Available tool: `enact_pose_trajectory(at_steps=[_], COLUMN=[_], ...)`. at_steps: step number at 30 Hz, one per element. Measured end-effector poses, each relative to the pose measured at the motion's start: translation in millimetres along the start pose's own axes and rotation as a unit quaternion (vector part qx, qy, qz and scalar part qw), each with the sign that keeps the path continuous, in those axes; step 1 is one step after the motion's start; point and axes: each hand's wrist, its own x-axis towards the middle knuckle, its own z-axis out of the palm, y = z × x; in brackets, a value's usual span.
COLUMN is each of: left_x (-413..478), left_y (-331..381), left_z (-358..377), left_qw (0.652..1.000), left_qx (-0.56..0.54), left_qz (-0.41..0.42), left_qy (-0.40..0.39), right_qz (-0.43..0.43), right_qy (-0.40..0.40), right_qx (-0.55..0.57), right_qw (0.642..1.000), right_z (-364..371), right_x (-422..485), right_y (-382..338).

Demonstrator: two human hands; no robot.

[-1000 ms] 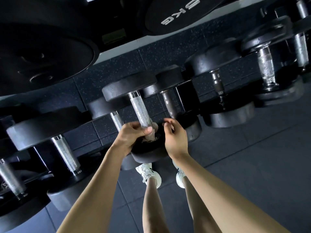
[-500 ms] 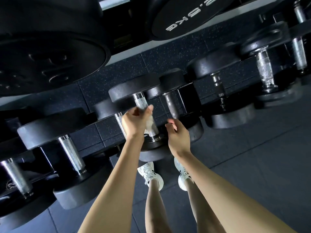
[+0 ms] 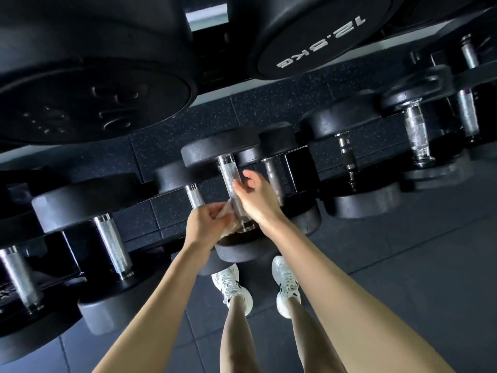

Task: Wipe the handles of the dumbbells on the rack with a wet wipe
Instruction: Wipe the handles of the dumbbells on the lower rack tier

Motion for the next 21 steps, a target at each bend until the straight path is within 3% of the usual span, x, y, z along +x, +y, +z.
enact_pose_trajectory(at_steps=[3, 6, 13, 21], left_x=[-2.2, -5.0, 6.0, 21.6], left_y=[5.7, 15.6, 35.0, 41.5], left_z=[-13.9, -26.1, -39.7, -44.2], left_qw=[0.997, 0.994, 0.983, 0.986], left_qx=[0.01, -0.042, -0.024, 0.033], left_qz=[0.015, 0.048, 0.097, 0.135], left_qy=[0.072, 0.085, 0.153, 0.091], right_qz=[0.016, 0.015, 0.067, 0.097], right_qy=[-0.025, -0.025, -0.088, -0.059], right_qx=[-0.003, -0.007, 0.156, 0.129], right_qw=[1.0, 1.0, 0.982, 0.985], right_z=[5.1, 10.2, 6.6, 18.9], right_x=[12.5, 18.8, 14.8, 17.9], right_y=[-9.7, -11.8, -10.9, -20.0])
